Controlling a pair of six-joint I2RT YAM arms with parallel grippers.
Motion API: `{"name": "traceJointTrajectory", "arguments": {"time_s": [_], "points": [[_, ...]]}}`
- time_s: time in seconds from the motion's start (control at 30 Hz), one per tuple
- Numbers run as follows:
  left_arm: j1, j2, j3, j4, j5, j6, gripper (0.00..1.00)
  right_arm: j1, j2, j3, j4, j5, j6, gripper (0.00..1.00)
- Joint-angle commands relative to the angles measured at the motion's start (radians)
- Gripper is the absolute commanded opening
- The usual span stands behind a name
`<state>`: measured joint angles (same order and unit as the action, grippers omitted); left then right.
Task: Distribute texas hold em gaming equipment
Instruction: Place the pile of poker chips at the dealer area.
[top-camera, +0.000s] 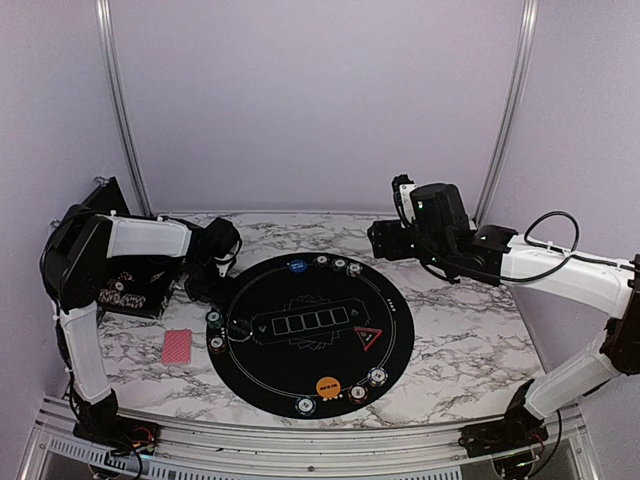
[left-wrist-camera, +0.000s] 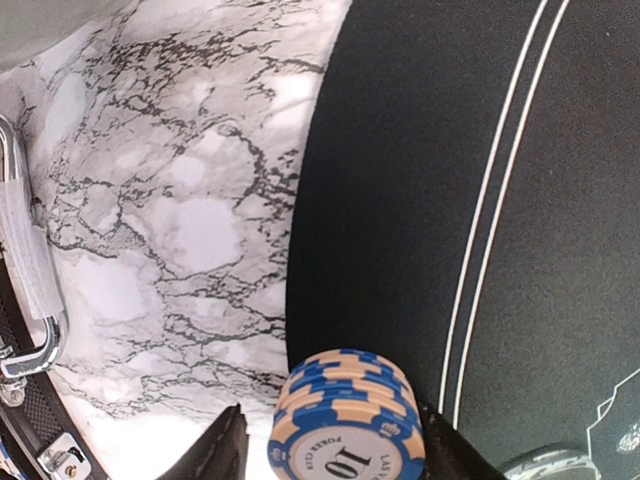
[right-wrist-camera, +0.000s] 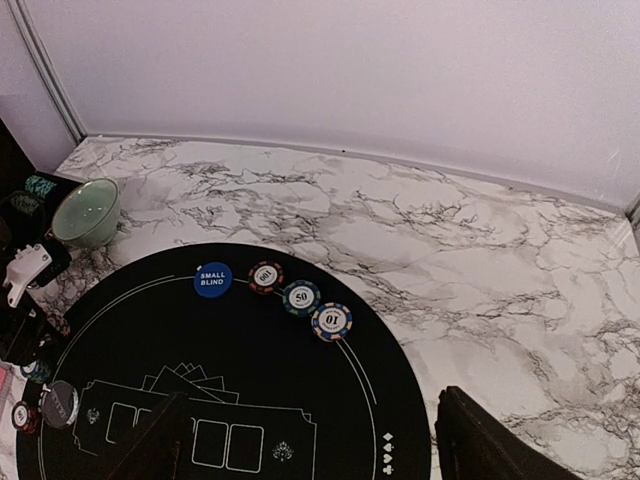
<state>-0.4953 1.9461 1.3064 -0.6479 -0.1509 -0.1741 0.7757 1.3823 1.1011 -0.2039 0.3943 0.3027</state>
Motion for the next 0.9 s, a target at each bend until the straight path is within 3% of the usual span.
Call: {"name": "traceJointTrajectory", "arguments": {"time_s": [0.0, 0.5, 0.87], "points": [[0.011, 0.003, 0.026, -0.049, -0.011, 0.011, 0.59, -0.005, -0.006, 0.045, -0.019, 0.000, 0.006, 0.81], [0.011, 0.008, 0.106, -0.055, 0.031, 0.026, 0.72, -0.005, -0.005, 0.043, -0.028, -0.002, 0.006, 0.83], [0.011, -0.022, 0.140, -0.055, 0.048, 0.026, 0.91, -0.004, 0.003, 0.051, -0.040, 0.004, 0.009, 0.96]]}}
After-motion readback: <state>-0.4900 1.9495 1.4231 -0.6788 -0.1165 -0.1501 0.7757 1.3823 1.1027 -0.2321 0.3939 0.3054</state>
